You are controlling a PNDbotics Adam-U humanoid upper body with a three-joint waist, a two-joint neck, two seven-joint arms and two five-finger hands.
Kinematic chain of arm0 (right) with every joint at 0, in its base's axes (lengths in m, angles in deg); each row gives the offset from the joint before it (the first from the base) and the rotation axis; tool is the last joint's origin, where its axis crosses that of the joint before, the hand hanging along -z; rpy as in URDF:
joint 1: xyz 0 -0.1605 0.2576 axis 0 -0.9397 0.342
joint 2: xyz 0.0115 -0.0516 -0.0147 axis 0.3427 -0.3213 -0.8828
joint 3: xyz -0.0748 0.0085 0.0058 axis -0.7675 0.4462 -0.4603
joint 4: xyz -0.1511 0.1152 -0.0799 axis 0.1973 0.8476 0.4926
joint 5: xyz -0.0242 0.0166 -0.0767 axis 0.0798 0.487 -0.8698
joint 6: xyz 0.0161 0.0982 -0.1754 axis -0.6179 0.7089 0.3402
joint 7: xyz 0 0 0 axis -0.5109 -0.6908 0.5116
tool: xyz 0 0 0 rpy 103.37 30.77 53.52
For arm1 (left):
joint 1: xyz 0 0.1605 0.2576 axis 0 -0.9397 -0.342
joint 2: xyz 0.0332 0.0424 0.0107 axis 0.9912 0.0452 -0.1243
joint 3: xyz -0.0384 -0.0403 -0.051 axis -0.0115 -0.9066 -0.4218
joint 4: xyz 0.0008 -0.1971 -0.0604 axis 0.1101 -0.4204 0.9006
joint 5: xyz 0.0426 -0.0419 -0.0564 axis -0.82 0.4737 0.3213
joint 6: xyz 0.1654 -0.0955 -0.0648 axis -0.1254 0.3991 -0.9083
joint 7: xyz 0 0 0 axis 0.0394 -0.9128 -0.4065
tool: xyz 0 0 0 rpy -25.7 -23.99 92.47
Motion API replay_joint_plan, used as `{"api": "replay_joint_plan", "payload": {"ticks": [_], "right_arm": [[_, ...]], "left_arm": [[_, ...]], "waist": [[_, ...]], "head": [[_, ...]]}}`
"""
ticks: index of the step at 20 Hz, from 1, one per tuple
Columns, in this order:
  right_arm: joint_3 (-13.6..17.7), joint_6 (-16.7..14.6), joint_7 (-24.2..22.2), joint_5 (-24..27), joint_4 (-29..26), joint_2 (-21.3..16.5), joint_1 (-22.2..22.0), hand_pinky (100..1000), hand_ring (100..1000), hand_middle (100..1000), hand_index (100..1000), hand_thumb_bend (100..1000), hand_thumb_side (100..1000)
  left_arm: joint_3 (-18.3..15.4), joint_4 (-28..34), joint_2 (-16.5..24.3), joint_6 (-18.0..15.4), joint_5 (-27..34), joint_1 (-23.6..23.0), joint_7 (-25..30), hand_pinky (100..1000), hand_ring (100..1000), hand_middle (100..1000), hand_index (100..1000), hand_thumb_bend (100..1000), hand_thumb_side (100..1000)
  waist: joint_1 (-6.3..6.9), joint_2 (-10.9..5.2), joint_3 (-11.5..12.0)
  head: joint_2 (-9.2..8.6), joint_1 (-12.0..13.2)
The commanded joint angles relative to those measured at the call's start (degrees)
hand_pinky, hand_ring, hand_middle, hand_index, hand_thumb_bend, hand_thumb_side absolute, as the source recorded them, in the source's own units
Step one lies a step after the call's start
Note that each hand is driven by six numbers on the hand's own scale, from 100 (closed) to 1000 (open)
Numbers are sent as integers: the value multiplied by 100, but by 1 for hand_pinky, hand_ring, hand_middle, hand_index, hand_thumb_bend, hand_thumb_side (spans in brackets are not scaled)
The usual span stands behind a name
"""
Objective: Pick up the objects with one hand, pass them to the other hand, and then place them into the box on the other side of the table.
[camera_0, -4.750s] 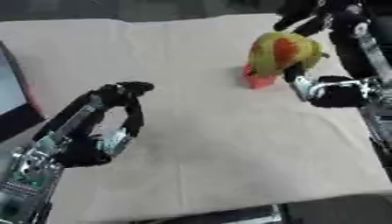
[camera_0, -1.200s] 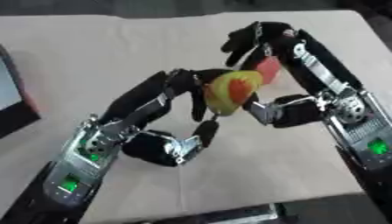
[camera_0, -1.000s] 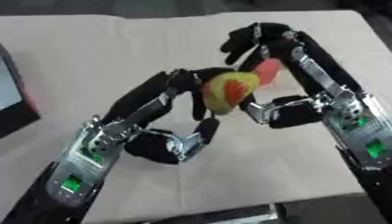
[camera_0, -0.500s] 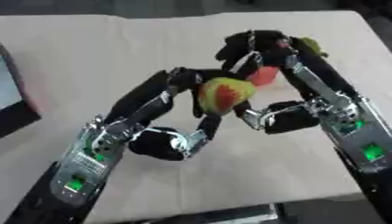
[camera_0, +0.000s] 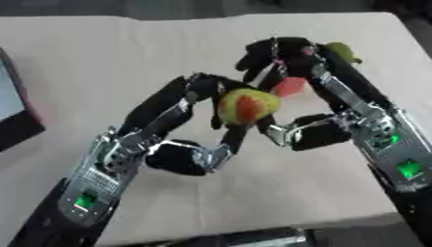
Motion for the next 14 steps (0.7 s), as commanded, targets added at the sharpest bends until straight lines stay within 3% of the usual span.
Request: {"api": "replay_joint_plan", "payload": {"ticks": [1, 7, 12, 14], "right_arm": [[14, -9, -68, 102, -121, -44, 44, 865, 617, 708, 360, 100, 185], [2, -87, -245, 250, -121, -47, 25, 874, 625, 719, 479, 100, 278], [12, -179, -736, 376, -121, -14, 23, 888, 661, 761, 621, 101, 406], [53, -184, -937, 438, -121, 9, 25, 891, 669, 770, 691, 151, 462]], "left_arm": [[57, 11, -85, 139, 242, 94, 10, 883, 361, 288, 412, 100, 592], [11, 29, -112, 299, 508, 94, -50, 879, 352, 283, 409, 100, 605], [-41, 21, -123, 419, 560, 80, -315, 881, 348, 284, 404, 100, 604], [-57, 17, -127, 450, 575, 71, -410, 881, 348, 284, 403, 100, 605]], "waist": [[-7, -72, -9], [-6, -79, -14], [-3, -82, -26], [0, -82, -32]], "head": [[-13, 11], [-13, 9], [-13, 21], [-13, 26]]}}
